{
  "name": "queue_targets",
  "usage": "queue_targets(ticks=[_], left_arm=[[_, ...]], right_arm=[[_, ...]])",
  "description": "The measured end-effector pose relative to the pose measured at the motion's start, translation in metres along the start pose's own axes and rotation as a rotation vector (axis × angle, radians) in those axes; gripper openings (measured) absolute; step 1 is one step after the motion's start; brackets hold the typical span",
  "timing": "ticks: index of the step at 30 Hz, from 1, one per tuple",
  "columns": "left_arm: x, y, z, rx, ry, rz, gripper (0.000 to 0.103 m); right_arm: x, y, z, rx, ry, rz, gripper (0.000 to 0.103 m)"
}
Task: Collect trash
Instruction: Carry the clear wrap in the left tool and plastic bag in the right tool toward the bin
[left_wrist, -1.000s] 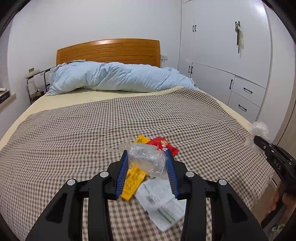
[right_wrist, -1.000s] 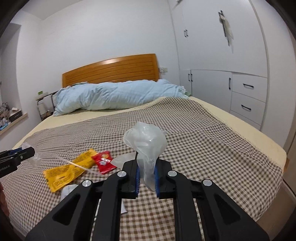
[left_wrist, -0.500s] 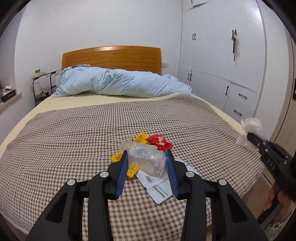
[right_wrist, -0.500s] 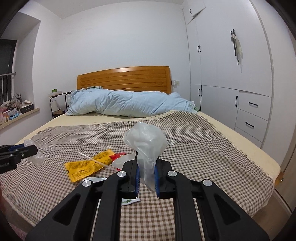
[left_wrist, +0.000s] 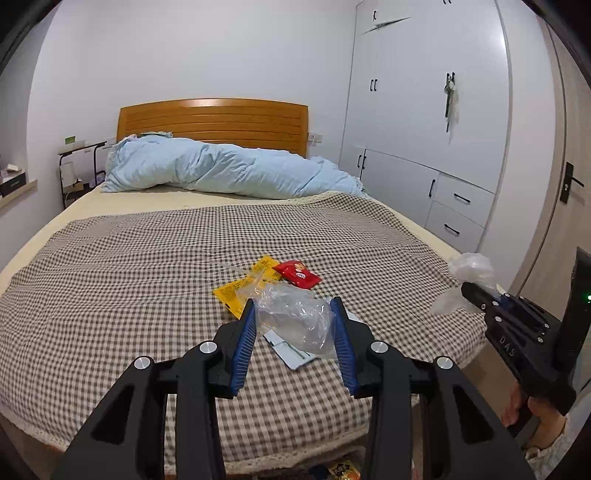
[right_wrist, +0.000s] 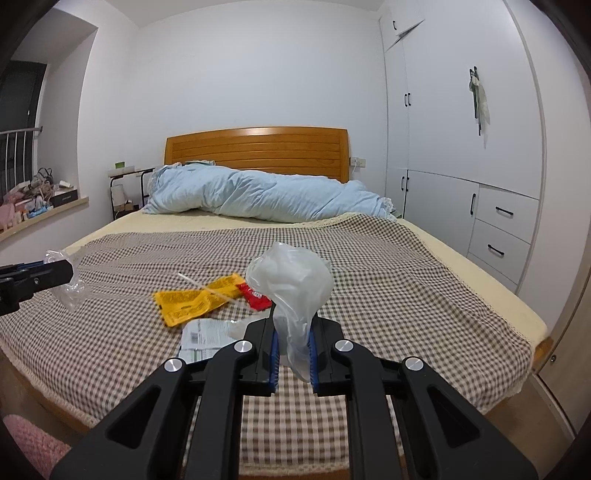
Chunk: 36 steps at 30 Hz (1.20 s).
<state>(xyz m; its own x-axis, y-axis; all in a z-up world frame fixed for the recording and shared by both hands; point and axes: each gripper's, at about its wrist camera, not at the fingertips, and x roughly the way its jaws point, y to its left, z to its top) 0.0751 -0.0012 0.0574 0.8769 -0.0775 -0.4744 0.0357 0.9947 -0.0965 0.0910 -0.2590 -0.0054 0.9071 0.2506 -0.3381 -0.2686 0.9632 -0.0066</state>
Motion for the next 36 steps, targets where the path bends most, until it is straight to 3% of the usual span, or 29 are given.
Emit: queue_targets(ticks=[24,36], left_arm=[[-0.051,-0.005,-0.051,0.0,-0.031,-0.105,0.037],[-0.041,0.0,-0.088,0.004,0.044,-0.123,0.037]], right_arm=[[-0.052,-0.001,-0.042,0.031,0.028,0.008,0.012],[-0.057,-0.001,-0.075,0.083,0.102,0.062,0.012]])
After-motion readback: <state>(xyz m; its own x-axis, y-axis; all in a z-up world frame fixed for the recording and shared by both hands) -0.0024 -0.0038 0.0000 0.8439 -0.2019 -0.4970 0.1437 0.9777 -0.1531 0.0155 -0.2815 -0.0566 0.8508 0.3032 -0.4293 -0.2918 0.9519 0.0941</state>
